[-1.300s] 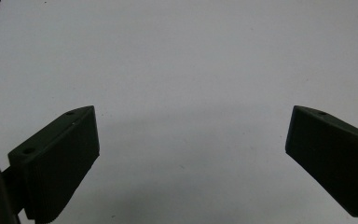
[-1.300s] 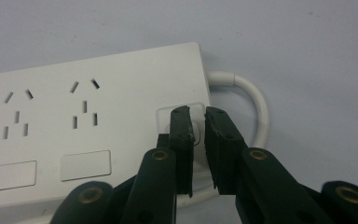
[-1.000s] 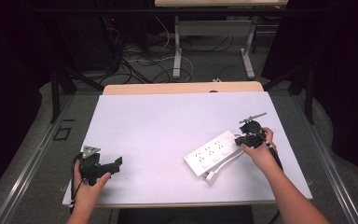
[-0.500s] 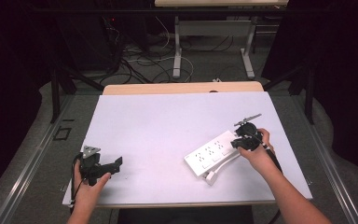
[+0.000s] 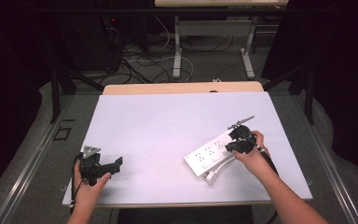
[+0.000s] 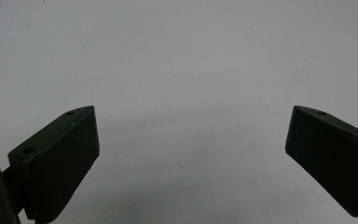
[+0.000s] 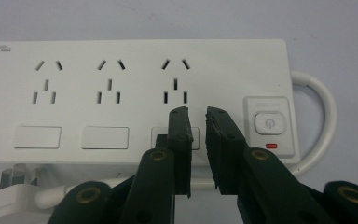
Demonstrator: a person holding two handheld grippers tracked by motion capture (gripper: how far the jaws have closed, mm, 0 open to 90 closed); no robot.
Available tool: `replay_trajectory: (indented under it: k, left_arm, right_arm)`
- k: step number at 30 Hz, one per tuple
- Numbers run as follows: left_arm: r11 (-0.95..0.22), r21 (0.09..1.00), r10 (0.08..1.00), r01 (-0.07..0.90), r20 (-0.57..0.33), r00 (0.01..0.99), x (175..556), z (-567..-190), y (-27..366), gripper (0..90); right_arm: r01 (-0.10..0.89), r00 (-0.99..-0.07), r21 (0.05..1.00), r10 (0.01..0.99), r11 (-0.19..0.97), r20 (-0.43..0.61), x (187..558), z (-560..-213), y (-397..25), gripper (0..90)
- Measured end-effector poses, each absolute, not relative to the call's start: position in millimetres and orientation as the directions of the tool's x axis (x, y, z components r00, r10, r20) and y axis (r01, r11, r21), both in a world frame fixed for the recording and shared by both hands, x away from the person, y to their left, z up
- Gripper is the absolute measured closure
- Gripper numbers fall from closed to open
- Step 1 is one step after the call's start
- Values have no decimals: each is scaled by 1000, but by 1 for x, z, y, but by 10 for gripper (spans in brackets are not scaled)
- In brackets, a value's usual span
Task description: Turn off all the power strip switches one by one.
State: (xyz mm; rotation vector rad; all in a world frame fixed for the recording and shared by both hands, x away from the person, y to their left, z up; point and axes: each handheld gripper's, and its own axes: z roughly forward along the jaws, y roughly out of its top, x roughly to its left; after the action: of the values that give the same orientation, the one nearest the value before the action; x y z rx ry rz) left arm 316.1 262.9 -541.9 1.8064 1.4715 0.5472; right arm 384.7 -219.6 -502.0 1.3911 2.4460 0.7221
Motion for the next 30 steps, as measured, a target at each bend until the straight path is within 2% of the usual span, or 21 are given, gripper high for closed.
replay_trajectory:
  k: [19, 26, 30]
  left_arm:
    - [-83, 760, 959, 645, -115, 259, 316, -542, 263, 26]
    - [-85, 757, 959, 648, -115, 260, 317, -542, 263, 26]
    - [-85, 757, 959, 648, -115, 260, 316, -542, 263, 26]
  right_arm:
    - [736, -546, 509, 835, 446, 59, 382, -507, -209, 802]
    - [722, -555, 534, 829, 440, 67, 382, -510, -205, 805]
    - [739, -551, 501, 832, 451, 62, 382, -509, -203, 817]
